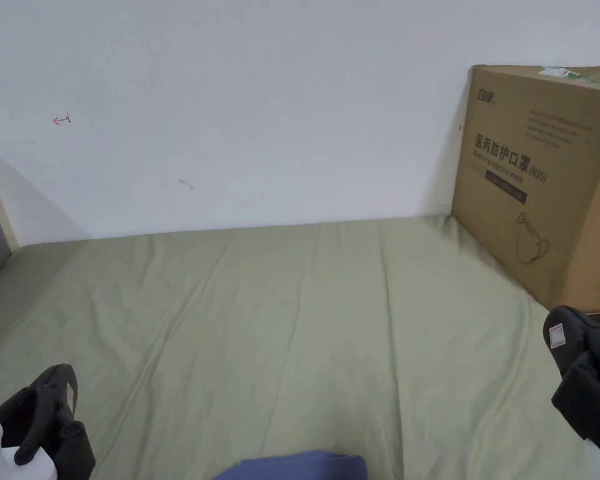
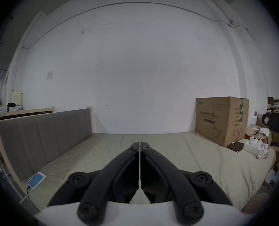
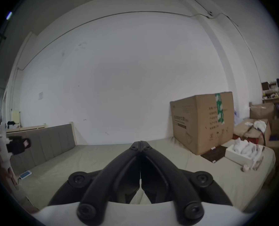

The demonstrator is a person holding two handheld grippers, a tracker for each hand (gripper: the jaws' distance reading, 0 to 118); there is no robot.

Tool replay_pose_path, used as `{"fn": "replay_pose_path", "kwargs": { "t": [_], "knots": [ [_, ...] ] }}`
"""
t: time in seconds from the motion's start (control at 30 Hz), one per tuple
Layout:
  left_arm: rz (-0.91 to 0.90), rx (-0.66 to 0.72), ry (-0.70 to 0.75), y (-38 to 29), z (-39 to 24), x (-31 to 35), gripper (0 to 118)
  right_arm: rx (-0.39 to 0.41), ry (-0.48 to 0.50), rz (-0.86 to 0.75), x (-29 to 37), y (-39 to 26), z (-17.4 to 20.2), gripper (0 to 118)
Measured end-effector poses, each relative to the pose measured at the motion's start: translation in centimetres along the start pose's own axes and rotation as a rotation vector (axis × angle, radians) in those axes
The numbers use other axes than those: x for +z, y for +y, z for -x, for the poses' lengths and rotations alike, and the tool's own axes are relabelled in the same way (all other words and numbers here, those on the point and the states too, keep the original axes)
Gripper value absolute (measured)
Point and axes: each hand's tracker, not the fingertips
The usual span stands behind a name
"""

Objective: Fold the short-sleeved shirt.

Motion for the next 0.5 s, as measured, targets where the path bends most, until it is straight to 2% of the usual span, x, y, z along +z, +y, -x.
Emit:
{"fn": "replay_pose_path", "kwargs": {
  "t": [0.1, 0.17, 0.23, 0.3, 0.33, 0.4, 0.5],
  "knots": [
    [0.004, -0.017, 0.003, 0.1, 0.2, 0.0, 1, 0.003, 0.009, 0.029, -0.3, -0.4, -0.2, 0],
    [0.014, -0.013, -0.014, 0.0, 0.2, -0.1, 1, -0.002, 0.075, 0.158, -1.5, -1.9, -0.1, 0],
    [0.041, -0.031, -0.027, -0.4, 0.1, -0.4, 1, -0.069, 0.245, 0.479, -4.4, -5.2, 0.0, 0],
    [0.109, -0.073, -0.025, -1.1, -0.2, -1.2, 1, -0.21, 0.406, 0.876, -8.0, -10.5, 0.4, 0],
    [0.146, -0.076, -0.041, -1.6, -0.1, -1.6, 1, -0.277, 0.447, 0.998, -9.1, -13.6, 0.9, 0],
    [0.199, -0.049, -0.069, -2.6, 0.1, -2.1, 1, -0.321, 0.459, 1.119, -9.9, -18.1, 2.0, 0],
    [0.299, 0.004, -0.082, -3.7, 1.1, -3.0, 1, -0.393, 0.416, 1.239, -10.6, -22.6, 2.3, 0]
  ]
}}
